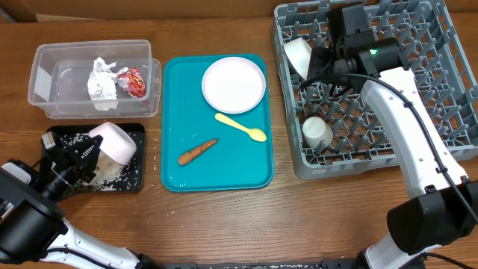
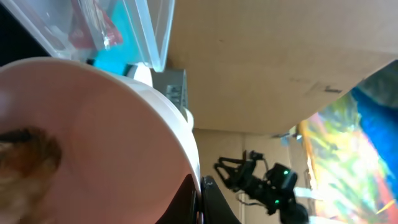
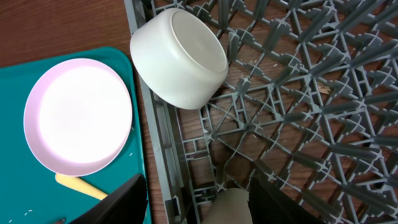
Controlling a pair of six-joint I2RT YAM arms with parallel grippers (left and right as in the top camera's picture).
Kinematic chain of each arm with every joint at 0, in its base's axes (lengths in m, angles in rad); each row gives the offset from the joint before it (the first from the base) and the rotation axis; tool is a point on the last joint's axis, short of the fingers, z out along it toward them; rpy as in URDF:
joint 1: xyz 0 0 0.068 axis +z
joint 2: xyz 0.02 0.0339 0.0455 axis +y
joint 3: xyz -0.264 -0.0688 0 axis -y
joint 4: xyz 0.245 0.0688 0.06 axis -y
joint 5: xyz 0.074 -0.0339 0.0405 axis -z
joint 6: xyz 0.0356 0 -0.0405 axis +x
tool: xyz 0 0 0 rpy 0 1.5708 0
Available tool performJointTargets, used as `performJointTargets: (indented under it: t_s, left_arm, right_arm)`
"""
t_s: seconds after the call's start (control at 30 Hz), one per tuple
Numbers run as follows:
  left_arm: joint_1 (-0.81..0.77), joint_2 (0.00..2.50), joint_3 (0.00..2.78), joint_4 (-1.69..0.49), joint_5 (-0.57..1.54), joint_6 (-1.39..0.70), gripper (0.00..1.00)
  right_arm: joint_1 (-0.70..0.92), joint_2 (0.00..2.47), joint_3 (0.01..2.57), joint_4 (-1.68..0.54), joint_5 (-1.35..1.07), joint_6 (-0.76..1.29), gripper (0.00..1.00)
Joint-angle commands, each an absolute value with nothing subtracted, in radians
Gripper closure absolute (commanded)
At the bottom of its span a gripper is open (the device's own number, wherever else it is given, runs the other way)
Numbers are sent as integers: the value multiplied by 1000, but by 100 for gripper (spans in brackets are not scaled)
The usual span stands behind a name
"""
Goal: Sort waste into correct bins and load items into the dishwasher
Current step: 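Tip the bowl to dump the leftover food clump onto black tray, then carry the empty bowl back and set it on the teal tray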
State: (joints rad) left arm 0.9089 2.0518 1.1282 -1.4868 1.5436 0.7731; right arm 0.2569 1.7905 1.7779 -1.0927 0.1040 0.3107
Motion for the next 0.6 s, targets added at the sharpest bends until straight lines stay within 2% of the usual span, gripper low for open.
performJointTargets:
  t_s: [0.0,0.07,0.13,0.23,0.33,0.57]
  left_arm:
    - [907,2045,1159,-1525,1536,998,96]
    - [906,2045,1188,-1510,1454,1141,96]
    - [904,2046,1203,-1502,1394,1145,96]
    - [897,2046,1213,-1561,1421,1176,96]
    - [870,2045,1272,-1692,1417,1333,96]
    - [691,1910,1420,-1692,1388,1241,96]
  right_arm:
    - [255,1754,1781,-1087,102,312,45]
    - [255,1754,1781,-1087,102,312,45]
    - [255,1755,1781,-1087,102,311,45]
    - [255,1754,1781,-1087,102,312,45]
    - [255,1754,1781,-1085,102,312,45]
    - [255,1754,1781,-1093,102,312,45]
